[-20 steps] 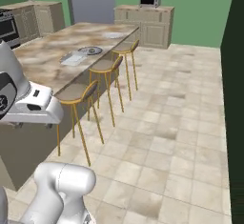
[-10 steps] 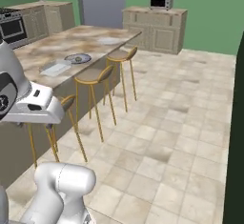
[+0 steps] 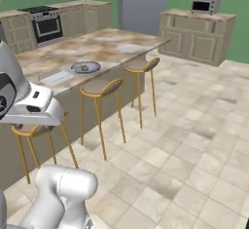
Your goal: Place two dumplings into each of the tupperware containers and then place the containers in the fridge.
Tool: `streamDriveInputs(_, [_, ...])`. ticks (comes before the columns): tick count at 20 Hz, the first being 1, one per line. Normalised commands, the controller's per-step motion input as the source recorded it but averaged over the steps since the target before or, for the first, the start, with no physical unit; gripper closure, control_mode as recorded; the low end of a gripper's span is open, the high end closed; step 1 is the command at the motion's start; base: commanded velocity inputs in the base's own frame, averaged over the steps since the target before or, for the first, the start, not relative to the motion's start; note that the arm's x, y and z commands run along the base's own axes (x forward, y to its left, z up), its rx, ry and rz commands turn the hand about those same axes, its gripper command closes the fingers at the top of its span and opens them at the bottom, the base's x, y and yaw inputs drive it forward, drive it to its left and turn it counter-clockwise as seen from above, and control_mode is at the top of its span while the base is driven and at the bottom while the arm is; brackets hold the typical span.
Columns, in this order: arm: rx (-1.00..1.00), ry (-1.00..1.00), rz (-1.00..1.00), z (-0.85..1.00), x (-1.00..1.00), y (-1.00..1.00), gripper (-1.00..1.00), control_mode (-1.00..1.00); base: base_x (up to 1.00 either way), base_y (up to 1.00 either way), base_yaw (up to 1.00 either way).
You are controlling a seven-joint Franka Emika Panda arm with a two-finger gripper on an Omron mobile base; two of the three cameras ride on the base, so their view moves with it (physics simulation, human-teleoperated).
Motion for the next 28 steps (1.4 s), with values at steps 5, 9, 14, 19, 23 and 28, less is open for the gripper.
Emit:
streamDriveInputs(5, [0.00, 0.00, 0.00, 0.00, 0.00, 0.00, -1.00, 1.00, 0.70, -0.70, 0.52])
streamDriveInputs(9, [0.00, 0.00, 0.00, 0.00, 0.00, 0.00, -1.00, 1.00, 0.72, -0.58, 0.56])
streamDriveInputs(14, [0.00, 0.00, 0.00, 0.00, 0.00, 0.00, -1.00, 1.00, 0.33, -0.68, 0.60])
streamDriveInputs(19, [0.00, 0.00, 0.00, 0.00, 0.00, 0.00, -1.00, 1.00, 0.19, -0.76, 0.62])
streamDriveInputs(23, [0.00, 0.00, 0.00, 0.00, 0.00, 0.00, -1.00, 1.00, 0.12, -0.76, 0.63])
streamDriveInputs(28, [0.00, 0.00, 0.00, 0.00, 0.00, 0.00, -1.00, 1.00, 0.13, -0.86, 0.49])
